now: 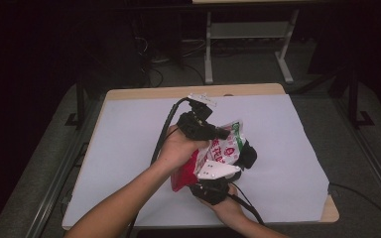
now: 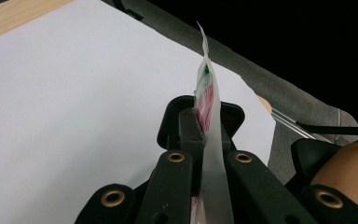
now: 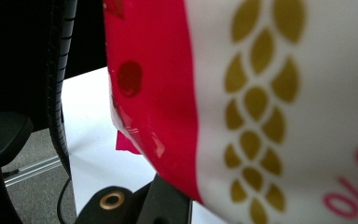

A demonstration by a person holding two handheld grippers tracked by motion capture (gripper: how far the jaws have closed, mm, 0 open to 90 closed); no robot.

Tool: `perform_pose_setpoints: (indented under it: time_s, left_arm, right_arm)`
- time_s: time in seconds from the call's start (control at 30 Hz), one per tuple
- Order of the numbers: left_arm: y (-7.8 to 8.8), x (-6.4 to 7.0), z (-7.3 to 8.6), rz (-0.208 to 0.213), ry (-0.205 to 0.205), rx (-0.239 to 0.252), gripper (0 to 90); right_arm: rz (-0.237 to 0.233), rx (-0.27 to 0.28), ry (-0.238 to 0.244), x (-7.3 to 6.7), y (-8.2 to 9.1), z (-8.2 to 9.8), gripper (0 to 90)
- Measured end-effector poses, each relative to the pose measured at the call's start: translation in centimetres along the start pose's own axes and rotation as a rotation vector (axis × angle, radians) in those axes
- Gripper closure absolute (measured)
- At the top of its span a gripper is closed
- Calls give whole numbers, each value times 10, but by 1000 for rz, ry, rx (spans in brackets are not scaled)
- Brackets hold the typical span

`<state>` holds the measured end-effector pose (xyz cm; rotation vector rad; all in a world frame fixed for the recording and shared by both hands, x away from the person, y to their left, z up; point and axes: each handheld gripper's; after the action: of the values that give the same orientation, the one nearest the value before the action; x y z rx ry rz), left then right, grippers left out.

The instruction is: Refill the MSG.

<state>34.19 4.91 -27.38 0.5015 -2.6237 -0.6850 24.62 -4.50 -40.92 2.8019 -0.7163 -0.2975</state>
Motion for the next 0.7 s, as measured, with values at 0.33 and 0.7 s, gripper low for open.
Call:
perform_pose_setpoints:
  time_s: [0.33,0.7]
  left_arm:
    - [-1,0,-1,-3,-6,-4,900]
    - [-2,0,0,-2,-8,-5,900]
  right_arm:
    - [-1,3,1,0,0,0,900]
    - [0,2,4,0,0,0,900]
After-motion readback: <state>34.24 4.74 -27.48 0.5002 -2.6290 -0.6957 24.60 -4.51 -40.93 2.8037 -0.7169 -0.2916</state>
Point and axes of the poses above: each handheld gripper's, and its own axes: y roughly backward along the jaws, z roughly out of its underside, x roughly to its right, and after that the axes turned 6 degrees about x, right-handed
